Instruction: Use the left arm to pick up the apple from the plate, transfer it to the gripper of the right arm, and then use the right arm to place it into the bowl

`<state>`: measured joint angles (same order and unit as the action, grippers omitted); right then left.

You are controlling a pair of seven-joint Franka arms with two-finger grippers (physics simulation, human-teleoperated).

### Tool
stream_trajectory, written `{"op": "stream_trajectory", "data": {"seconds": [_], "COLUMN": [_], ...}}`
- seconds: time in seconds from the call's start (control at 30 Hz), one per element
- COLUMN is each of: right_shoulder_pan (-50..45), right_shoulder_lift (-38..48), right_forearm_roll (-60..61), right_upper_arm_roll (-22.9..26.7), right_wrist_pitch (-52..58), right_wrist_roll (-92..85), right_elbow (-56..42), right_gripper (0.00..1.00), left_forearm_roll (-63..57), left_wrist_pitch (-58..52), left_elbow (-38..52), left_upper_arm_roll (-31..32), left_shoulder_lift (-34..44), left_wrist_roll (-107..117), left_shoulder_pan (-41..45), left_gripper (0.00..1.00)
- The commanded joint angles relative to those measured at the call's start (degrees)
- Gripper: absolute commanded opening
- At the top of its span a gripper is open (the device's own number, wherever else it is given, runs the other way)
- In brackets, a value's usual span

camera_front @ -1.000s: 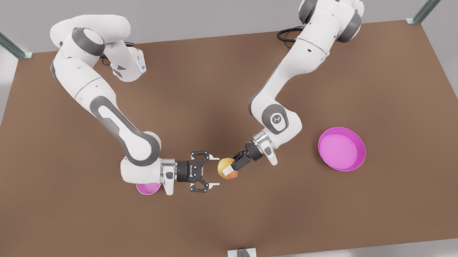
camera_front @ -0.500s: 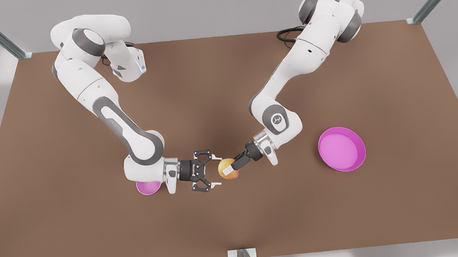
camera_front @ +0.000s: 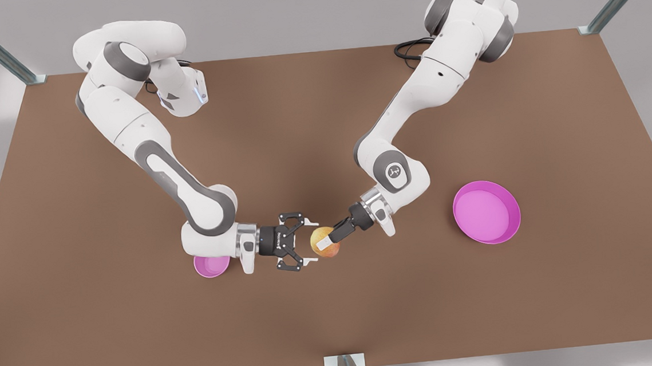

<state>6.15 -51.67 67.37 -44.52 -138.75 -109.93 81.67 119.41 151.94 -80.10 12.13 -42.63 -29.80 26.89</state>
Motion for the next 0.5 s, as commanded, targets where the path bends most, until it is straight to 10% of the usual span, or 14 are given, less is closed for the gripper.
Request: {"op": "stream_trajectory", "data": {"seconds": [0.0, 0.47], "right_shoulder_pan": [-0.08, -0.78], "right_shoulder_lift": [-0.1, -1.68], "right_forearm_roll": [0.4, 1.19], "right_upper_arm_roll": [-0.04, -0.04], "right_wrist_pitch": [0.06, -0.03], "right_wrist_roll": [-0.64, 0.24], "right_elbow": [-0.02, -0.37], "right_gripper": [1.0, 1.0], "left_forearm_roll": [0.04, 0.21], "left_wrist_pitch": [-0.07, -0.07], "left_elbow": [0.03, 0.03], "left_upper_arm_roll": [0.0, 0.0], "left_shoulder_lift": [0.09, 0.01], "left_wrist_roll": [-1.41, -1.41], "left_shoulder_pan": [0.0, 0.18], "left_gripper": [0.93, 0.93]}}
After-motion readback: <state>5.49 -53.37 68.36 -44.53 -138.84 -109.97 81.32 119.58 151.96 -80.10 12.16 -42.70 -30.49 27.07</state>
